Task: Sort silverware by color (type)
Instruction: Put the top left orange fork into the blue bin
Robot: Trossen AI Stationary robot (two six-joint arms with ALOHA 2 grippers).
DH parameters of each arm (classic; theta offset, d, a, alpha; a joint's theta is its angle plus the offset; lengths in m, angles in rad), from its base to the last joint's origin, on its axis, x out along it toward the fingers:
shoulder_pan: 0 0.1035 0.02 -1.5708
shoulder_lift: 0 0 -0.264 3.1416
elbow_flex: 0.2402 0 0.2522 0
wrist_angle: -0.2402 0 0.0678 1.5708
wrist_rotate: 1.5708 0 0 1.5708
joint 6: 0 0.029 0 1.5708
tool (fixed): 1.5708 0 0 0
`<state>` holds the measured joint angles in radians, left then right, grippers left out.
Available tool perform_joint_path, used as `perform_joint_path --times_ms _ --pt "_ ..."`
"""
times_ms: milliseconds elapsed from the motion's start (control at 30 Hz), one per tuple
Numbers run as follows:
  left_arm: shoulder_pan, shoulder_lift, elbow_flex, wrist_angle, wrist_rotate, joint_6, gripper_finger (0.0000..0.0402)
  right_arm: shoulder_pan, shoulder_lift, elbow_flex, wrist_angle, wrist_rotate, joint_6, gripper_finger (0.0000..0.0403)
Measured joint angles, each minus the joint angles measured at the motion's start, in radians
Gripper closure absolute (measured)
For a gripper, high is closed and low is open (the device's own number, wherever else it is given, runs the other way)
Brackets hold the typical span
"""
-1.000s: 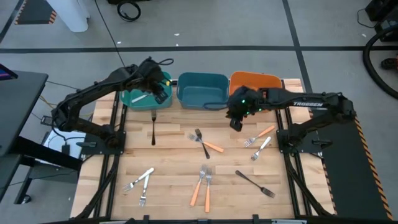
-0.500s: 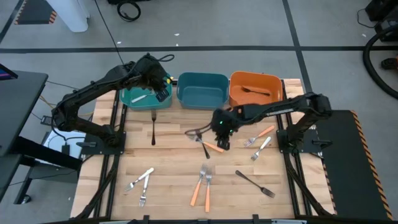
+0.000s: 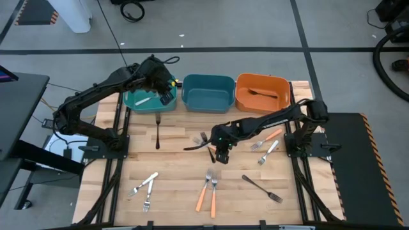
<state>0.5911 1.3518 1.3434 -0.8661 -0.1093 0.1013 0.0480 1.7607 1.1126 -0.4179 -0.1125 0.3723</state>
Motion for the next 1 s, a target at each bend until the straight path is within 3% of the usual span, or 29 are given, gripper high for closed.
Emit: perform_joint_path --times_ms 300,633,1000 --pt "-0.011 0.000 0.000 -0.044 0.002 -0.022 0.0271 0.003 0.012 0.000 0.000 0.061 0.070 0.0245" --pt "-0.100 -0.006 0.001 -0.185 0.010 -0.106 0.0271 0.005 0.012 0.000 -0.002 0.075 0.064 0.0245" --pt "-0.203 -0.006 0.001 -0.356 0.010 -0.150 0.0271 0.076 0.022 0.000 -0.001 0.248 0.018 0.0245"
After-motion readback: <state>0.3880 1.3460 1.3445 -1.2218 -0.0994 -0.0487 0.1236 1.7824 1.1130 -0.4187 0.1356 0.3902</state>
